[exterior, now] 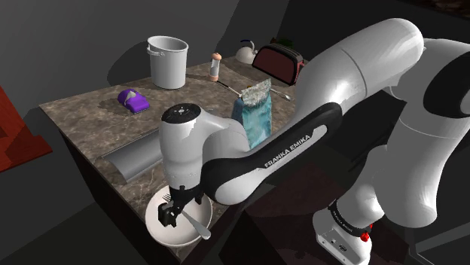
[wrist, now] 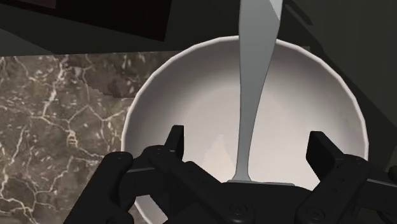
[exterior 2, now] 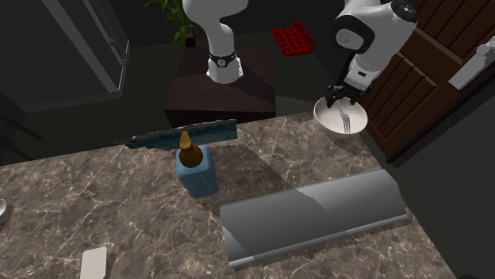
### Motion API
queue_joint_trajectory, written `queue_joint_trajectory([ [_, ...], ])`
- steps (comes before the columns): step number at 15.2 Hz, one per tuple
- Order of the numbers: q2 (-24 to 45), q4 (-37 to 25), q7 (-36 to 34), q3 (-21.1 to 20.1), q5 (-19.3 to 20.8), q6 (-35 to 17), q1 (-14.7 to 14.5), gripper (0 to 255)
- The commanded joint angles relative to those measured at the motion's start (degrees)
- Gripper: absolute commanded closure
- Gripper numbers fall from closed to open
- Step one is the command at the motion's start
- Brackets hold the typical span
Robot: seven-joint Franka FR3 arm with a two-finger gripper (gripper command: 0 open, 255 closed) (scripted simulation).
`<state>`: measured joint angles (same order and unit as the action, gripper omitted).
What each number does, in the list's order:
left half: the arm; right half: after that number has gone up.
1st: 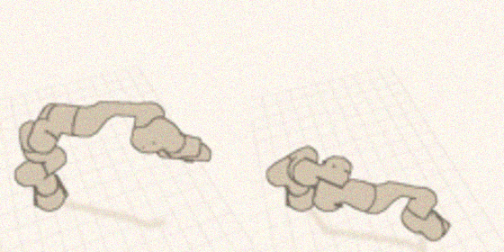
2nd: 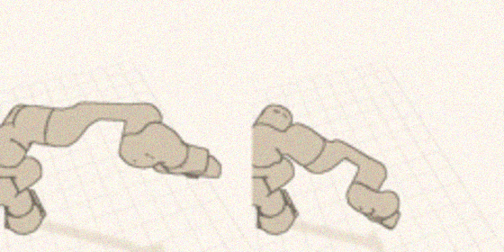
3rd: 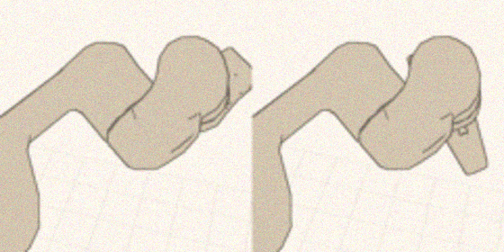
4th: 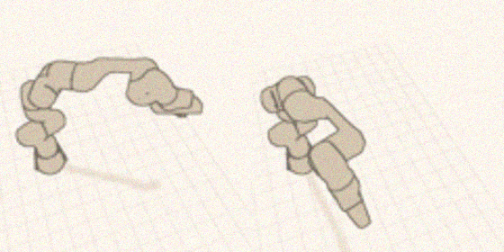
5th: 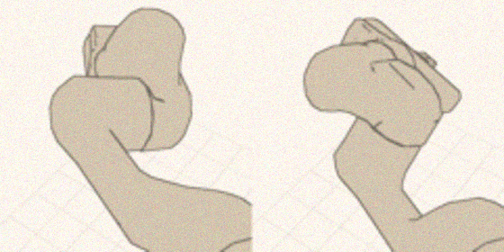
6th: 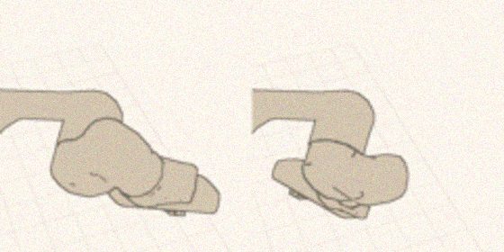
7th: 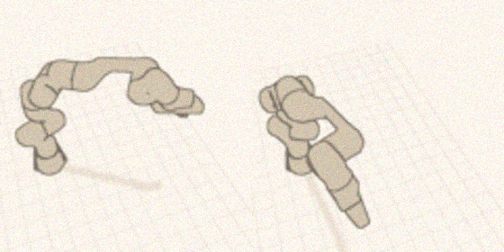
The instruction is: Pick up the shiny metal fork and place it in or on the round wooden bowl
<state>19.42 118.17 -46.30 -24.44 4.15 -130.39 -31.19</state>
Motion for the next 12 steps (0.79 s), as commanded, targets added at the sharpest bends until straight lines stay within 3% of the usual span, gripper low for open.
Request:
queue_joint_trajectory([
  [1, -0.19, -0.05, 0.01, -0.06, -0.11, 0.20, 0.01, 0],
  [5, -4.12, -2.97, 1.38, -0.85, -2.12, 6.75, 0.98, 0],
  [12, -4.13, -2.97, 1.38, -0.84, -2.12, 6.75, 0.97, 0],
])
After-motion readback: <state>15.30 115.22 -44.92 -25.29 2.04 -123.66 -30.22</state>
